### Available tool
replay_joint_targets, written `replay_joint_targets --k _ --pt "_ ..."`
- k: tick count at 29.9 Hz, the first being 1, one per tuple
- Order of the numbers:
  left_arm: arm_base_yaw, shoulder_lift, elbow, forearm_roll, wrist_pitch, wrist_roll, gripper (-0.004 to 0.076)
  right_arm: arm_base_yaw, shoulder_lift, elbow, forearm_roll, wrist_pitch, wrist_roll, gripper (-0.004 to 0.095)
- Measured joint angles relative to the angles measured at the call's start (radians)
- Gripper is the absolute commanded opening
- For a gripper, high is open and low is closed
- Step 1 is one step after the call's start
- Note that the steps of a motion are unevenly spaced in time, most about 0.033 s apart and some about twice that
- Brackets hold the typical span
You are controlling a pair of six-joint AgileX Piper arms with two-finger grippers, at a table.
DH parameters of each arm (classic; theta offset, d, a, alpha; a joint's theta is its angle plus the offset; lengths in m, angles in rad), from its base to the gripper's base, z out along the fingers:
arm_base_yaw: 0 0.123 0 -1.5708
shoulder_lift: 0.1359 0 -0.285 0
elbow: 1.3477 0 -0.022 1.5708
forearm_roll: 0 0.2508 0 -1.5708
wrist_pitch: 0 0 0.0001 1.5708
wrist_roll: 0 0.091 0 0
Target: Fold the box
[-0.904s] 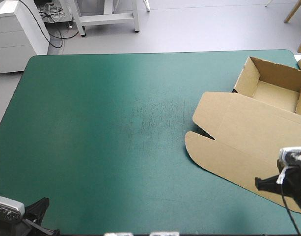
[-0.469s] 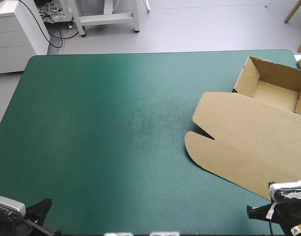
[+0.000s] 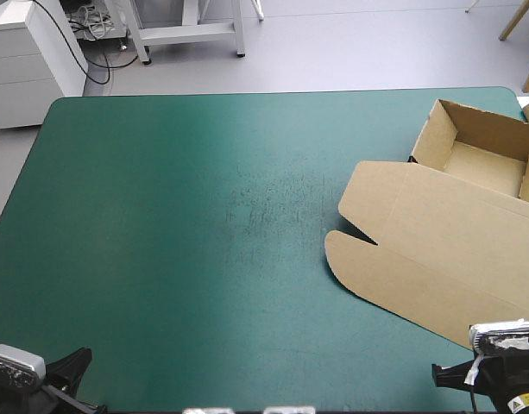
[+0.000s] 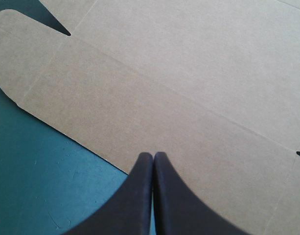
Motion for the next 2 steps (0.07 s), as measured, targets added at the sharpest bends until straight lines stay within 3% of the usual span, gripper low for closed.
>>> replay_joint_targets --k 2 --pt "0.000 0.000 0.000 0.000 0.000 0.000 -0.0008 0.000 0.000 0.000 0.000 0.000 0.000 -0.0016"
